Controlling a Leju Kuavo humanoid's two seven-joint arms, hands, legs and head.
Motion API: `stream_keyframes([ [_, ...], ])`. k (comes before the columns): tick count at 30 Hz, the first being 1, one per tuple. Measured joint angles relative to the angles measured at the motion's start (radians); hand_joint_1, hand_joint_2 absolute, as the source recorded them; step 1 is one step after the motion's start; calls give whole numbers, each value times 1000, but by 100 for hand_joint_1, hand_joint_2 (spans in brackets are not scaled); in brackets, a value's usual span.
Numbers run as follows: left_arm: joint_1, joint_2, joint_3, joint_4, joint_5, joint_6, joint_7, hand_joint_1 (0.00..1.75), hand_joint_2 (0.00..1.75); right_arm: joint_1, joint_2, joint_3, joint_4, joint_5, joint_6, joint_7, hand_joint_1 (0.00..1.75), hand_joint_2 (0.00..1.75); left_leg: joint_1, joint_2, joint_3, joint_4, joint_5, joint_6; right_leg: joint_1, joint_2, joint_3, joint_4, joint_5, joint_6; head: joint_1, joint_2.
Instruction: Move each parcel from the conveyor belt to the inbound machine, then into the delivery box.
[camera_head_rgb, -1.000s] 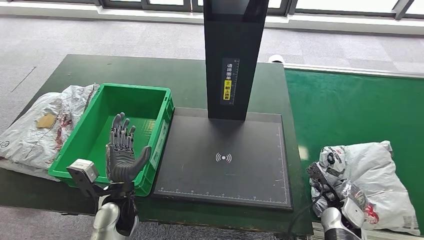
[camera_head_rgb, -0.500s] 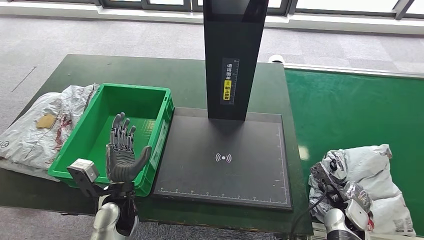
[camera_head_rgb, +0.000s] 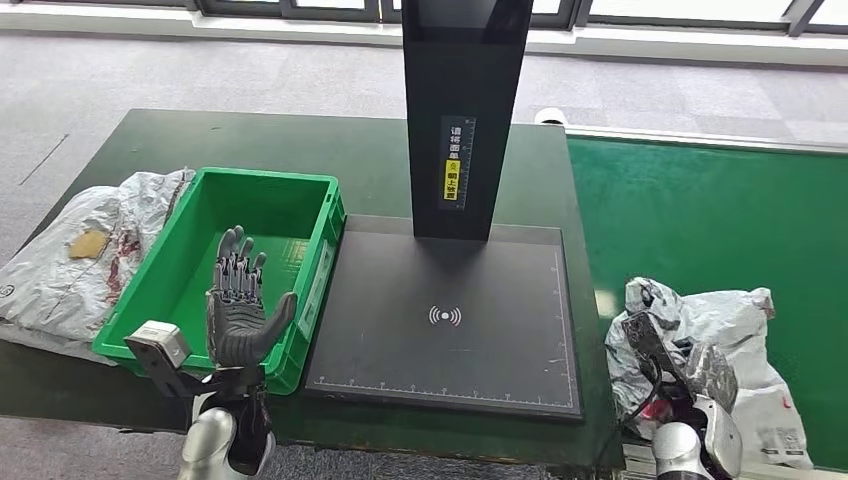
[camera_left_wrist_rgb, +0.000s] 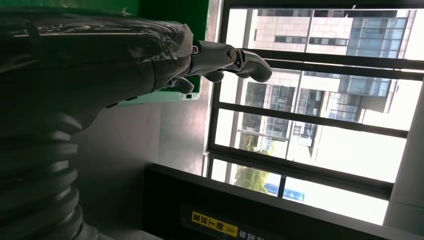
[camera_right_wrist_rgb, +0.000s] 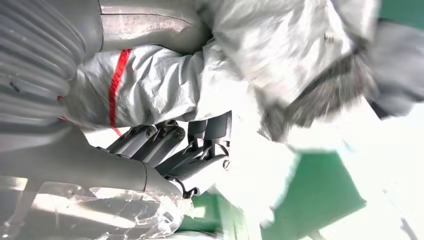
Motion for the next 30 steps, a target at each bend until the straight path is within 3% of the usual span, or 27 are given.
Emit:
stream_keyframes([
  [4,-2,0,-8,8,0,6,-20,0,175,-11,45,99,-120,-221,-102,-199,175,175,1,2,0,0,1,-1,1,1,-2,0,0,-1,0,0],
  [7,-7,0,-19,22,1,13,-30,0,175,-29,76,171,-171,-281,-145,-263,175,175,1,1,0,-1,1,-2,1,1,-2,1,0,-1,0,0],
  [17,-19,0,-47,59,8,30,-46,0,175,-75,121,353,-212,-338,-248,-317,175,175,1,0,0,0,1,-2,0,1,-2,1,0,-1,0,0],
  [30,-29,1,-49,76,9,31,-49,0,175,-93,127,389,-212,-347,-253,-326,175,175,1,0,0,0,1,-2,0,0,-2,1,0,-1,0,0],
])
